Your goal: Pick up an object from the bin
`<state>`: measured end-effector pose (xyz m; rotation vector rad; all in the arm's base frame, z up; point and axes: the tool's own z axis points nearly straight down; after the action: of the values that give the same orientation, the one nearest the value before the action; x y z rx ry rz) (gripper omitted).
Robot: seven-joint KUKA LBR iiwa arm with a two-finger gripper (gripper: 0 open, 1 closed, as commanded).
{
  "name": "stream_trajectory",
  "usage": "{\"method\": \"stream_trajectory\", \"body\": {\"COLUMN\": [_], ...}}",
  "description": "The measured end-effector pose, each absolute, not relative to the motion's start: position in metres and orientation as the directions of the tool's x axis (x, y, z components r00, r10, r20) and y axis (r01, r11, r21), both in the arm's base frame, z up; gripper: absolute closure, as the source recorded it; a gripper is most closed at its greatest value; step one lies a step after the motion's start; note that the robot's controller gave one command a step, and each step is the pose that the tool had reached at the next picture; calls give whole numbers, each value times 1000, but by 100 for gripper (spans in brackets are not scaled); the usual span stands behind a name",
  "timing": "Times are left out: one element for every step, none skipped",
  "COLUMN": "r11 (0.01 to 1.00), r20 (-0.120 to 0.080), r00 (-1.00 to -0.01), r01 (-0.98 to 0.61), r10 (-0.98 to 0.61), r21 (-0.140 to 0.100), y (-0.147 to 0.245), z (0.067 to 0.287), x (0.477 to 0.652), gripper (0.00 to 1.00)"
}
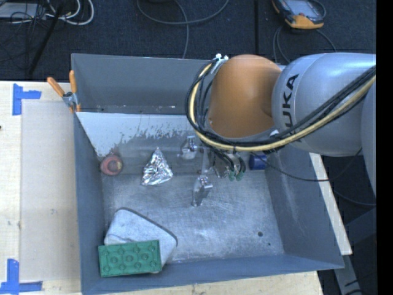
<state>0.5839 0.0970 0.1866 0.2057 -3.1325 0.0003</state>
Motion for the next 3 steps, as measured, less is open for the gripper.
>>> {"method": "stream_trajectory", "body": {"r11": [982,967,984], "r20": [-3,-9,-1], "r00": [-982,-967,-984], "r01": [-190,-255,-178], "r10": [-190,-255,-178], "r21": [0,1,-2], "y": [181,103,39], "z": [71,74,77], "x": [589,621,620], "gripper": [0,0,0]}}
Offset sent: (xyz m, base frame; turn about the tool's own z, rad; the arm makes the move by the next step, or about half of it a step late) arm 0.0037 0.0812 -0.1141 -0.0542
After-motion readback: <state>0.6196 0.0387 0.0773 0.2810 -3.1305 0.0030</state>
